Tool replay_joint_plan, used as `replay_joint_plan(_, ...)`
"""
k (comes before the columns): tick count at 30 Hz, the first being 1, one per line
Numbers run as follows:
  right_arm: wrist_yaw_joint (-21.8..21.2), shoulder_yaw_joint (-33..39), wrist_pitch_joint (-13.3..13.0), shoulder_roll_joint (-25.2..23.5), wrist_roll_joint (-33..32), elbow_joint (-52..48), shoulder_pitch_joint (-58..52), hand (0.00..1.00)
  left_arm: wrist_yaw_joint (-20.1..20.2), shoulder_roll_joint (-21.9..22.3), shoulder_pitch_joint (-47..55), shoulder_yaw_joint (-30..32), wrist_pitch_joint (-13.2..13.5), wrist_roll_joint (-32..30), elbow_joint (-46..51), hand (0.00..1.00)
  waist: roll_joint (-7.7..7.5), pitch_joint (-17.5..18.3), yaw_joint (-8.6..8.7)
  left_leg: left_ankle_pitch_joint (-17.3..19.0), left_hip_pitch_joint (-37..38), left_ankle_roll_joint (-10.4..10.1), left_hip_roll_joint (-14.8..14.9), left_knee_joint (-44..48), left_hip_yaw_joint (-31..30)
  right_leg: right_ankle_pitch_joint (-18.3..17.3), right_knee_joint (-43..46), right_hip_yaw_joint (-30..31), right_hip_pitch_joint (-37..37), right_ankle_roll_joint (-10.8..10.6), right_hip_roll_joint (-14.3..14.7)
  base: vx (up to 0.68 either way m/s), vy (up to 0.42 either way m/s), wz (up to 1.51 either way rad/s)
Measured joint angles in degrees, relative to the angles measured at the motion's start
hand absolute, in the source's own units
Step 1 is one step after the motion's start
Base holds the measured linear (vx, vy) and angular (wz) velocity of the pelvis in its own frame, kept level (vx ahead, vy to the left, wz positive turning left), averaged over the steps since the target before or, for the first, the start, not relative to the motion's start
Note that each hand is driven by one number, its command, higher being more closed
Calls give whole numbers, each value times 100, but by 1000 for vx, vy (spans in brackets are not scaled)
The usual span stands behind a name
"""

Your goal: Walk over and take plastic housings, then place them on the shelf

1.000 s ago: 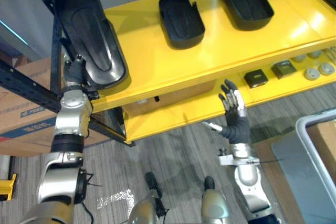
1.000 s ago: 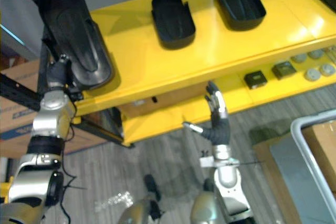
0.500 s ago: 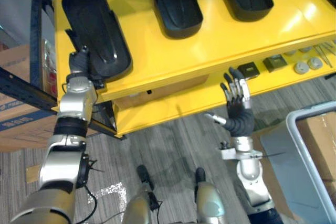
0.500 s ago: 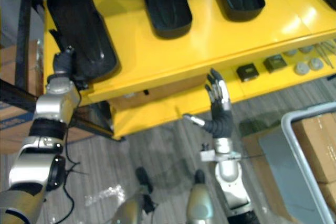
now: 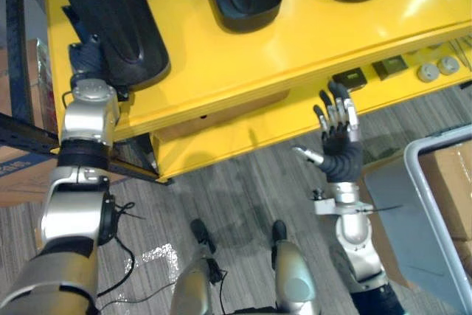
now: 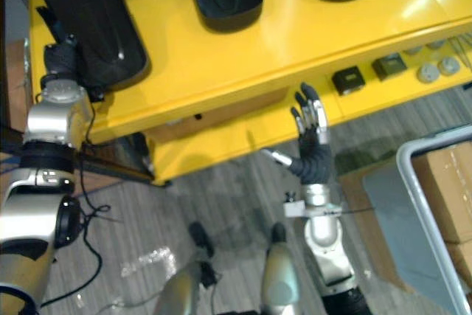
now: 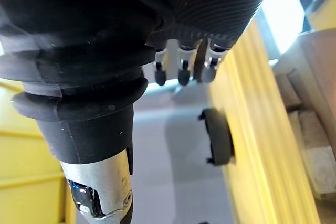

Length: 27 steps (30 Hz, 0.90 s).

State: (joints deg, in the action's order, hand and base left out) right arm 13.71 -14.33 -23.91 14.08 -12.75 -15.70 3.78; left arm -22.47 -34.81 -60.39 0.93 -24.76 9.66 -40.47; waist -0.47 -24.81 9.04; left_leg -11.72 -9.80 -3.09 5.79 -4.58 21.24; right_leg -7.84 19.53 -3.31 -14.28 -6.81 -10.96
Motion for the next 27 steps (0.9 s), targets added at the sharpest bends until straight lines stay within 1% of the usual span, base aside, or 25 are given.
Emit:
replay_joint_plan(1, 7, -62, 0, 27, 0, -22, 1, 0, 78, -64, -29, 0, -74, -92, -35, 100, 0, 0, 19, -1, 2, -1, 4, 0, 4, -10, 11, 3, -6, 6, 3, 38, -38, -3)
replay_joint_plan(3, 11, -122, 6, 47, 1, -143, -18, 0, 162, -102, -43, 9, -138, -127, -75, 100, 7, -4, 52, -1, 1, 0, 1, 2, 13, -23, 34, 9, -20, 5, 2, 36, -36, -1)
replay_joint_plan(5, 14, -118, 6, 60, 0, -211, 4, 0, 230, -102, -44, 16, -154, -129, -89, 100, 11, -6, 53, -1, 1, -1, 7, 2, 17, -37, 55, 14, -31, 10, -4, 26, -34, 0)
replay_joint_plan(6, 14, -119, 6, 77, 1, -221, 2, 0, 271, -112, -46, 16, -151, -129, -100, 0, 11, -6, 54, 0, 0, -2, 19, 2, 21, -60, 97, 19, -55, 9, -11, 0, 0, 0)
replay_joint_plan(12, 11, -120, 8, 189, 0, -221, -2, 0, 299, -180, -46, 18, -132, -123, -147, 0, 54, -30, 28, 3, -15, -6, 31, 1, 127, -85, 188, 83, -161, 19, -10, 10, -33, -5)
replay_joint_plan(15, 11, -128, 8, 207, -3, -223, -13, 0, 285, -234, -46, 18, -124, -118, -189, 0, 79, -44, 43, -1, -25, -9, 42, 1, 132, -86, 197, 95, -180, 19, 0, 16, -33, -3)
replay_joint_plan(18, 11, -152, 8, 215, -4, -224, -13, 0, 217, -241, -47, 18, -36, -115, -244, 0, 80, -45, 46, -3, -25, -13, 50, 1, 133, -86, 197, 95, -180, 19, 4, 8, -11, 0)
replay_joint_plan(22, 12, -199, 8, 221, -6, -224, -21, 0, -54, -241, -72, 18, -27, -114, -299, 0, 80, -45, 58, -3, -26, -13, 50, 1, 141, -86, 192, 95, -180, 20, 5, 8, -9, 0)
replay_joint_plan(23, 13, -279, 4, 253, -10, -224, -31, 0, -289, -241, -143, 22, -37, -102, -413, 0, 80, -45, 70, -3, -26, -13, 53, 1, 143, -85, 189, 95, -181, 20, 8, 0, 0, 0)
replay_joint_plan(24, 12, -292, 3, 258, -11, -224, -36, 0, -340, -241, -150, 24, -37, -100, -416, 0, 80, -45, 72, -3, -27, -13, 53, 1, 143, -85, 188, 95, -181, 20, 9, 0, 0, 0)
replay_joint_plan(25, 12, -326, 0, 266, -14, -224, -60, 0, -473, -241, -159, 24, -31, -98, -416, 0, 80, -45, 77, -3, -27, -13, 55, 1, 143, -85, 185, 96, -180, 20, 11, 0, 0, 0)
replay_joint_plan(27, 19, -373, -9, 265, -14, -224, -161, 0, -896, -241, -167, 44, -14, -38, -419, 0, 80, -45, 89, -3, -27, -13, 56, 2, 145, -85, 181, 99, -180, 20, 15, 36, -35, -1)
